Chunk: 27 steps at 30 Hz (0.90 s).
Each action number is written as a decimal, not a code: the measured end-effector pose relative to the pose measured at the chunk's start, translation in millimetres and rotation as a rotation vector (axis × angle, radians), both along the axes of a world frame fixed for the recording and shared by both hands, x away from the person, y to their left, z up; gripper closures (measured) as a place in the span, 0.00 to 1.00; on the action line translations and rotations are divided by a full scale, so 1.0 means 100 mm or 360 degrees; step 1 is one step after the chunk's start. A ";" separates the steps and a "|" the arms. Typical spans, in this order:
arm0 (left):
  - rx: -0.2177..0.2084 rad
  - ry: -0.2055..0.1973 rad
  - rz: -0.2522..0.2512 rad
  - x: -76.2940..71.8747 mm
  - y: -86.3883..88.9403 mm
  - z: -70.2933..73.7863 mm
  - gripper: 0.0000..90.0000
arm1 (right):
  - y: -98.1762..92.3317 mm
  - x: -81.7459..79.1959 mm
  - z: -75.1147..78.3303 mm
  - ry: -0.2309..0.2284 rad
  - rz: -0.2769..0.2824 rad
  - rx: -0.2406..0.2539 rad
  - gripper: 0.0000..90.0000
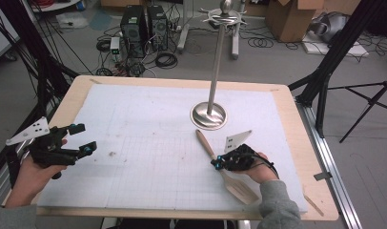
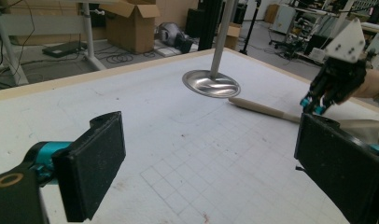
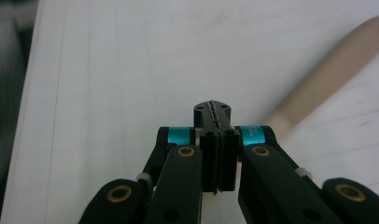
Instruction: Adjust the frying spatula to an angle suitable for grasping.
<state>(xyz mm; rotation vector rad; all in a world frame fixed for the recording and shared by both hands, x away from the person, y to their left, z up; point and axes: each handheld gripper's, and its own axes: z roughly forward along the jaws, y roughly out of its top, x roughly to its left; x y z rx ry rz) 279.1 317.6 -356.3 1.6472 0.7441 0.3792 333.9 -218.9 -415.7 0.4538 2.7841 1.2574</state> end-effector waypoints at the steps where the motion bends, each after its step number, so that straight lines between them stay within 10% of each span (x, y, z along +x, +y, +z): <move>1: 0.0002 0.0001 0.0000 0.00 0.00 -0.01 0.10 | -0.01 0.03 0.02 -0.0017 -0.0066 0.0040 1.00; 6: 0.0006 0.0009 0.0002 0.02 -0.01 -0.01 0.10 | -0.08 0.25 -0.03 -0.0003 -0.0452 0.0026 1.00; 12: 0.0012 0.0025 0.0003 0.04 -0.02 -0.04 0.10 | -0.15 0.41 -0.12 0.0094 -0.0661 0.0028 1.00; 27: 0.0019 0.0040 0.0005 0.05 -0.03 -0.08 0.10 | 0.18 0.53 -0.20 0.0031 -0.0451 -0.0158 1.00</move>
